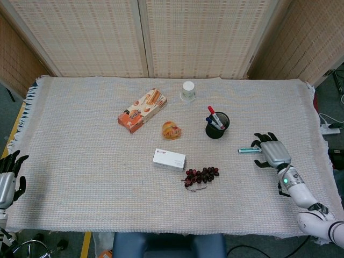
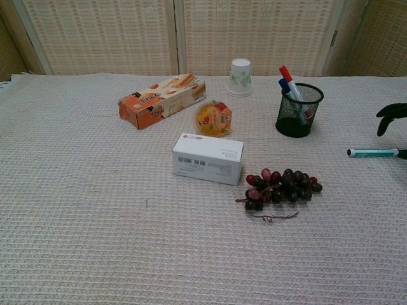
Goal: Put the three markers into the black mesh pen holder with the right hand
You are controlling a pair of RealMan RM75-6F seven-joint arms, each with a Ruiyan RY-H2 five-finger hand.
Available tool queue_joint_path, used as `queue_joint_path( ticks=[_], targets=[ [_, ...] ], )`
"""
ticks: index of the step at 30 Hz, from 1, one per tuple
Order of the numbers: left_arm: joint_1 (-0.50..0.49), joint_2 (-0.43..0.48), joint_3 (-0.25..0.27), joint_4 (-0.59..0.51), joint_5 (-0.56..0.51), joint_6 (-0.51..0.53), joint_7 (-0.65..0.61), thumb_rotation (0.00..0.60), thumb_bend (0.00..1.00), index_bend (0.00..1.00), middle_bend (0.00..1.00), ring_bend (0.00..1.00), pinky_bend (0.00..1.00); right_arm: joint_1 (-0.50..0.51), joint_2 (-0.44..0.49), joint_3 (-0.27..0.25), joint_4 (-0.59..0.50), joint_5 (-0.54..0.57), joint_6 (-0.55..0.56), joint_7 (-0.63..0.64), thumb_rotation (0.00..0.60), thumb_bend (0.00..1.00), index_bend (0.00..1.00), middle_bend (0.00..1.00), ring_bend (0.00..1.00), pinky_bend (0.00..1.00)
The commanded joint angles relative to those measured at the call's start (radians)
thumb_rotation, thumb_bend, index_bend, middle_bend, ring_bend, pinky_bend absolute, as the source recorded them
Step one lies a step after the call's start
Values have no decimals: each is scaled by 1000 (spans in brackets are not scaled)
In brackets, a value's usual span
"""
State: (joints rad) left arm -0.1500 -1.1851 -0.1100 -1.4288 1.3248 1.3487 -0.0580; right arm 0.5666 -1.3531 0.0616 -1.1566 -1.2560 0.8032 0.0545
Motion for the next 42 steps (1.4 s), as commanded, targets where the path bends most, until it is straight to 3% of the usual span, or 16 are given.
queue_joint_path(
  ticks=[1, 27, 42],
  targets=[
    [2, -1, 1, 4, 0, 2, -4, 600, 612, 156, 0, 0, 55, 19, -30, 5, 22, -8, -26, -14, 600, 252, 334, 66, 106, 0],
    [-2, -2, -3, 15, -20, -21, -6, 600, 612, 156, 0, 0, 55, 94, -158, 34, 223, 4, -161, 37, 600, 293, 383, 67, 125, 0],
    [-1, -1, -6, 22, -22, -24, -25, 600, 612, 156, 0, 0, 56, 119, -201, 41, 303, 4, -200, 42, 600, 327, 491, 66, 144, 2]
  ],
)
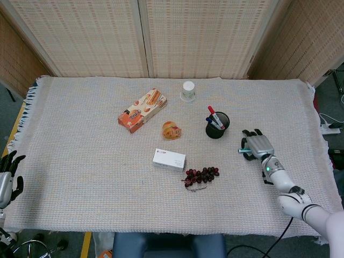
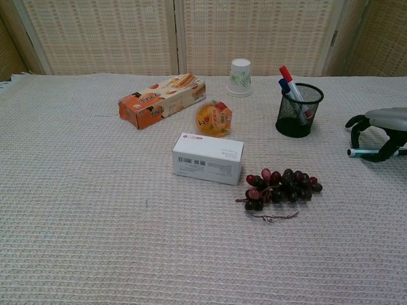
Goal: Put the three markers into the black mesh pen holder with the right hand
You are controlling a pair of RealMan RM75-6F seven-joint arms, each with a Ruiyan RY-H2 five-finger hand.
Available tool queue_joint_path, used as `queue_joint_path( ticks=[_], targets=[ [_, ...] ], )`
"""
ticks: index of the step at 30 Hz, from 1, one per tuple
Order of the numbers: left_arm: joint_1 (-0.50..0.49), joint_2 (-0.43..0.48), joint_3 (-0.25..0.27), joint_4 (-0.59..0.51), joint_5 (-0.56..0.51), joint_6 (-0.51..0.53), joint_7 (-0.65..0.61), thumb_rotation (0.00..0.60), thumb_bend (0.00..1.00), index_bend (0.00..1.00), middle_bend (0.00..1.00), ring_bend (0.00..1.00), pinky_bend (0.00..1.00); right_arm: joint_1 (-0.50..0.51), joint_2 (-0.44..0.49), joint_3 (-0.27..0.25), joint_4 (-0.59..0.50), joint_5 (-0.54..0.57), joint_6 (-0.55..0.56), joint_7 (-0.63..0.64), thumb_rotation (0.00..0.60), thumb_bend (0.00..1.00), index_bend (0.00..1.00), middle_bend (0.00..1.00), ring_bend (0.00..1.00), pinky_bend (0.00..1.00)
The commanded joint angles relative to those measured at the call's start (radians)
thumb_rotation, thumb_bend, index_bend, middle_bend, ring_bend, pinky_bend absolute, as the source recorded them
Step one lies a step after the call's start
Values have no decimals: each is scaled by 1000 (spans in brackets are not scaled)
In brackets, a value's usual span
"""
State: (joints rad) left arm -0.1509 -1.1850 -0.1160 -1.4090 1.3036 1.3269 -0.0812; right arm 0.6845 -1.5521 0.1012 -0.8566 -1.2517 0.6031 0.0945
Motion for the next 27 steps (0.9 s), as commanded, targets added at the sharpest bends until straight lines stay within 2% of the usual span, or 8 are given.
queue_joint_path(
  ticks=[1, 7, 13, 17, 21, 27],
  targets=[
    [0, -1, 1, 2, -1, -3, -2, 600, 612, 156, 0, 0, 56, 1, -4, 3, 4, -2, 4, 3, 600, 327, 510, 67, 148, 6],
    [0, 0, -1, 3, 1, -1, -5, 600, 612, 156, 0, 0, 55, -1, -6, 5, 8, -14, 22, 14, 600, 340, 590, 86, 169, 31],
    [0, 0, -1, 1, 1, 0, -5, 600, 612, 156, 0, 0, 55, -3, 16, 22, -27, -29, 54, 60, 600, 345, 597, 88, 172, 34],
    [1, 1, -2, -1, 3, 4, -7, 600, 611, 155, 0, 0, 56, 3, 82, 72, -147, -47, 117, 152, 600, 345, 597, 88, 172, 35],
    [3, 3, -2, -3, 6, 10, -11, 600, 612, 156, 0, 0, 55, 13, 186, 152, -317, -62, 181, 294, 600, 346, 597, 89, 172, 36],
    [7, 9, -2, -14, 16, 23, -13, 600, 613, 156, 0, 0, 55, 41, 262, 257, -421, -38, 217, 445, 600, 348, 599, 97, 182, 52]
  ],
)
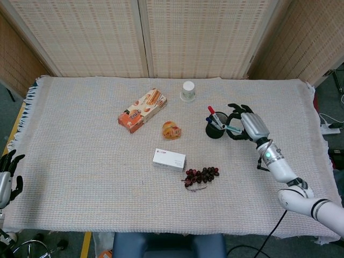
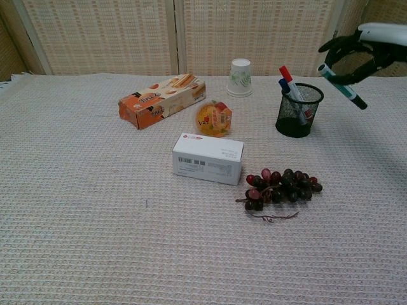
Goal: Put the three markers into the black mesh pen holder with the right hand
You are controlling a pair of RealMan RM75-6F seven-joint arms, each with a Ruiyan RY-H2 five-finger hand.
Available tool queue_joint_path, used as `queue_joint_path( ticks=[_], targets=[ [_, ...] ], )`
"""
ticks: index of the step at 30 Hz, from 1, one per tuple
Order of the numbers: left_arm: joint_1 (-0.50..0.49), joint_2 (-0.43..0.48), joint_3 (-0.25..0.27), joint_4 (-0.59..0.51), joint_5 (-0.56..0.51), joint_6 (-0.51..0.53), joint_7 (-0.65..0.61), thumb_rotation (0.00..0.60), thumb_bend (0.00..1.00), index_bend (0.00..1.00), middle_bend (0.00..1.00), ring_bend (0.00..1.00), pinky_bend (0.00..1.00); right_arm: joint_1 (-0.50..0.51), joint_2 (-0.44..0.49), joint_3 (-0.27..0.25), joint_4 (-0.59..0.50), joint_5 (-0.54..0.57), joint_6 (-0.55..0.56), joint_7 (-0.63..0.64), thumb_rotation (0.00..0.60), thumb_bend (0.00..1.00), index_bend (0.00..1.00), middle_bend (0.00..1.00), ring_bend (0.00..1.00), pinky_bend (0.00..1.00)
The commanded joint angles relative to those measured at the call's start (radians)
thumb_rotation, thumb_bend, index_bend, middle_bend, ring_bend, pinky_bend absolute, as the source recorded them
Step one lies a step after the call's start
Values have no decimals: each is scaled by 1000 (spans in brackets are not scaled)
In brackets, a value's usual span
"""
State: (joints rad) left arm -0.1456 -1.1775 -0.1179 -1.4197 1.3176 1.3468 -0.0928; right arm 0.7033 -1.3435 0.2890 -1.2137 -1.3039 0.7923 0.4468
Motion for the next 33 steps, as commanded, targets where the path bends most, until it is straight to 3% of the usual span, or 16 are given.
queue_joint_path(
  ticks=[1, 5, 13, 21, 33],
  targets=[
    [2, 3, -1, -5, 3, 5, -2, 600, 613, 156, 0, 0, 55, 28, 58, 81, -70, 21, 24, 116, 600, 348, 599, 98, 182, 53],
    [3, 7, -2, -12, 6, 11, -1, 600, 612, 156, 0, 0, 55, 59, 55, 111, -55, 42, -17, 210, 600, 349, 599, 98, 182, 55],
    [4, 12, -7, -19, -5, 9, -1, 600, 612, 156, 0, 0, 55, 144, -65, 99, 144, -31, -109, 519, 600, 349, 605, 98, 183, 60],
    [4, 10, -9, -5, -15, 0, -13, 600, 612, 155, 0, 0, 56, 205, -176, 13, 366, -165, -89, 762, 600, 355, 613, 98, 183, 61],
    [5, 7, -9, 2, -15, 0, -14, 600, 611, 154, 0, 0, 55, 200, -234, -112, 520, -229, -56, 904, 600, 358, 617, 98, 183, 61]
  ],
)
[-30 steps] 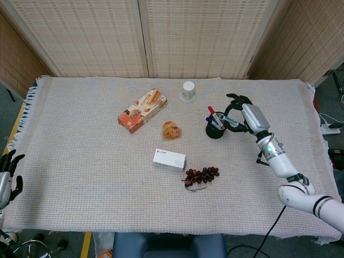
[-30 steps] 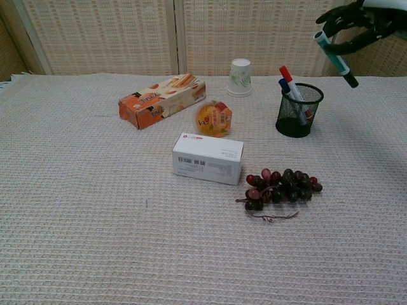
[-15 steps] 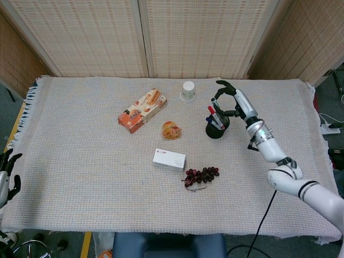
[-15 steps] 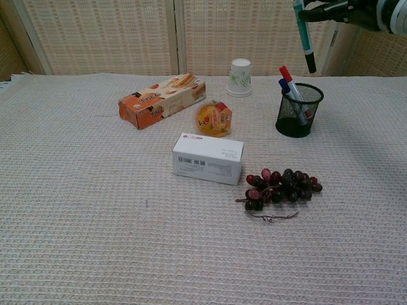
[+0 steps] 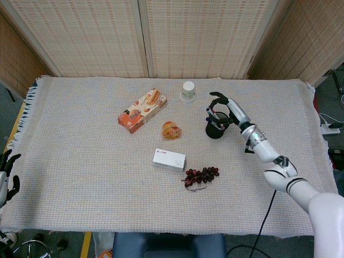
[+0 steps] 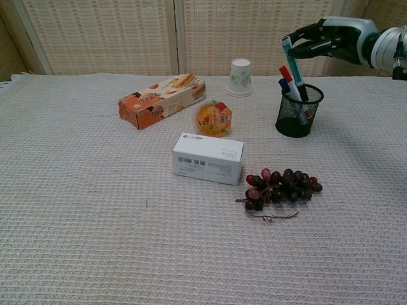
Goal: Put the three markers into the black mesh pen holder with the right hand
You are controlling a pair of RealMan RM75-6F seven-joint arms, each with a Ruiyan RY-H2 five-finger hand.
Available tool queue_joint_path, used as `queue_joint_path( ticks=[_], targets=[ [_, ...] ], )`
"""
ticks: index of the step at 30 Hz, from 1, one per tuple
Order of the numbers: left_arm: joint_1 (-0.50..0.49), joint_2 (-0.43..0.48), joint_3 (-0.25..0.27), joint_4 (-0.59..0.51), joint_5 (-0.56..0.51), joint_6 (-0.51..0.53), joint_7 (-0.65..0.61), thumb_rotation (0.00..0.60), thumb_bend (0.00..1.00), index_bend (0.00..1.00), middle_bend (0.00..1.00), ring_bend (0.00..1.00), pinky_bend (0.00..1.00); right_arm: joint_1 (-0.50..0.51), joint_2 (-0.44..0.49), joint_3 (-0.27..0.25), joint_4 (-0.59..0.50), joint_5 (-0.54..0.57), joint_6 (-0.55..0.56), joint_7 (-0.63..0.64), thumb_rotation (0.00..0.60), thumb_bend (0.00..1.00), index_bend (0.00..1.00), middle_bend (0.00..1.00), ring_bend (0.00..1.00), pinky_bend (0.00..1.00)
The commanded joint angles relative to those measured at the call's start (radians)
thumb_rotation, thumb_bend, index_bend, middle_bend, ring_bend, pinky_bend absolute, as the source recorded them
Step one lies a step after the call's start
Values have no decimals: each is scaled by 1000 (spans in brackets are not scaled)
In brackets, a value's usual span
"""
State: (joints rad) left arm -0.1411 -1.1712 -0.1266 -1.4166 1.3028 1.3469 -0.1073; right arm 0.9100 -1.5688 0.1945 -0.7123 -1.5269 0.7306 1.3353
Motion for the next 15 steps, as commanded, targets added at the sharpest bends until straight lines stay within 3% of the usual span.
queue_joint_path(
  ticks=[1, 8, 12, 15],
  targets=[
    [1, 1, 0, -1, 0, 1, 1, 600, 612, 154, 0, 0, 55, -10, -11, -25, 27, -7, 6, 19, 600, 358, 617, 98, 183, 61],
    [-4, 1, 0, -3, -5, -10, 10, 600, 612, 154, 0, 0, 55, -31, -20, -76, 77, -20, 27, 36, 600, 358, 591, 97, 173, 51],
    [-4, 1, 0, -7, -7, -12, 16, 600, 612, 153, 0, 0, 55, -29, 9, -111, 63, -38, 11, 26, 600, 335, 405, 94, 112, 0],
    [-4, 0, 1, -7, -6, -10, 18, 600, 612, 149, 0, 0, 55, -29, 32, -108, 40, -22, 2, -24, 600, 278, 315, 89, 88, 0]
  ],
)
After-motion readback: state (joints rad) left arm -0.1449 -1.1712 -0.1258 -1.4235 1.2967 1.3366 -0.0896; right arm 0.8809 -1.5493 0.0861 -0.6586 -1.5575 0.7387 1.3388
